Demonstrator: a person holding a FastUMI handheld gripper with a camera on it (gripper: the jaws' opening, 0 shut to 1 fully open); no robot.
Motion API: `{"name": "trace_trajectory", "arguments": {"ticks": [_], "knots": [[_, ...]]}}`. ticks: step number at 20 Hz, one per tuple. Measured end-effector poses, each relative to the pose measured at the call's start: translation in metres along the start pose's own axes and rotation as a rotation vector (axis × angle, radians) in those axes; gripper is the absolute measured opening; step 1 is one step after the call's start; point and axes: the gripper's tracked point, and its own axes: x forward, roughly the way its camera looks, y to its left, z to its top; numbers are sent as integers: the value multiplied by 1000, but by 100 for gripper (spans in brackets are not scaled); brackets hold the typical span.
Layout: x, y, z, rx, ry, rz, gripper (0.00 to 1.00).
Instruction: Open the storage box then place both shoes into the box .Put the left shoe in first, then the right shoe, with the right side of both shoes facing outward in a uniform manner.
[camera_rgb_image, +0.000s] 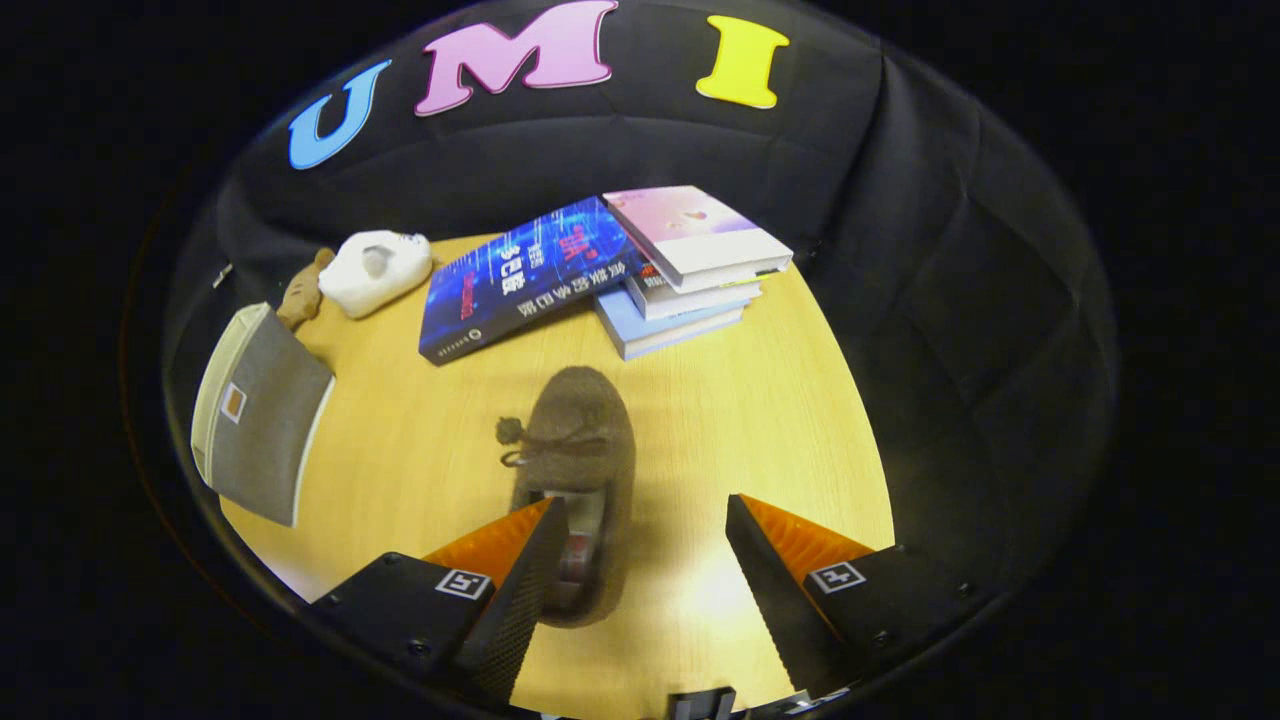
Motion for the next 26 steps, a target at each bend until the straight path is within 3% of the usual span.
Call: {"name": "trace_trajectory", "arguments": {"ticks": [5, 9, 11, 12, 14, 18, 26], "knots": [[49, 0, -10, -26, 38, 5, 98], [75, 10, -2, 50, 27, 23, 89], [89, 11, 0, 57, 34, 24, 74], [92, 17, -5, 70, 50, 45, 54], [91, 21, -2, 95, 36, 54, 34], [90, 20, -2, 121, 38, 21, 10], [65, 32, 8, 176, 21, 21, 7]]}}
